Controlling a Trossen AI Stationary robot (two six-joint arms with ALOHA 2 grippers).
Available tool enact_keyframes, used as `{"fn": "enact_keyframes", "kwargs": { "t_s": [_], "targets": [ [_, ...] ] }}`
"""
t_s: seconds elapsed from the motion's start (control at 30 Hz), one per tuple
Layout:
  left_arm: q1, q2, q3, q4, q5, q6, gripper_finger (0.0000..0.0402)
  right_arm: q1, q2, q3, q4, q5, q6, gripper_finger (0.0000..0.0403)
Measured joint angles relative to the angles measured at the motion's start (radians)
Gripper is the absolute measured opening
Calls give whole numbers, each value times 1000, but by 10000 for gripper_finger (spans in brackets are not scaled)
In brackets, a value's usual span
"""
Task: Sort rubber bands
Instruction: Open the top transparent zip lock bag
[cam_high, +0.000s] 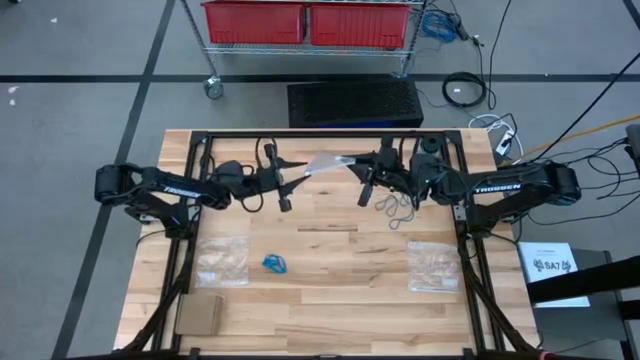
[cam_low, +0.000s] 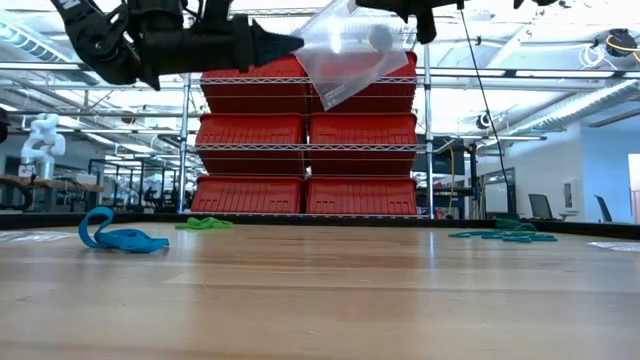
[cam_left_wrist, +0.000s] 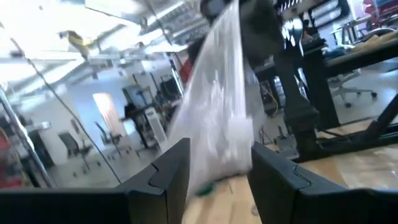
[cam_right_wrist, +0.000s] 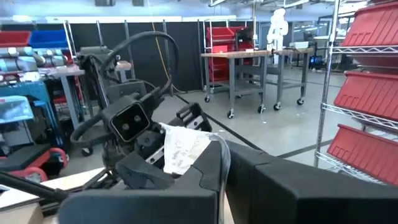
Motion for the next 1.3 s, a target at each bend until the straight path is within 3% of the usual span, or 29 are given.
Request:
{"fn": "enact_keyframes", "kwargs": {
  "t_s": [0.27,0.57,0.83,1.07,1.3],
  "targets": [
    [-4,1,11,-49,-35,49,132,-1,9,0,48,0,4,0],
    [-4,-4,11,-31,-44,65,9,6,9,0,18,1,36,0],
    [-4,-16,11,-54,-45,41,4,3,9,0,-213,37,124,0],
    [-4,-18,11,-221,-45,-10,2,-4,9,0,-428,36,156,3],
    [-14,-18,11,-365,-45,-43,1,-4,8,0,-495,29,117,53]
  ]
}}
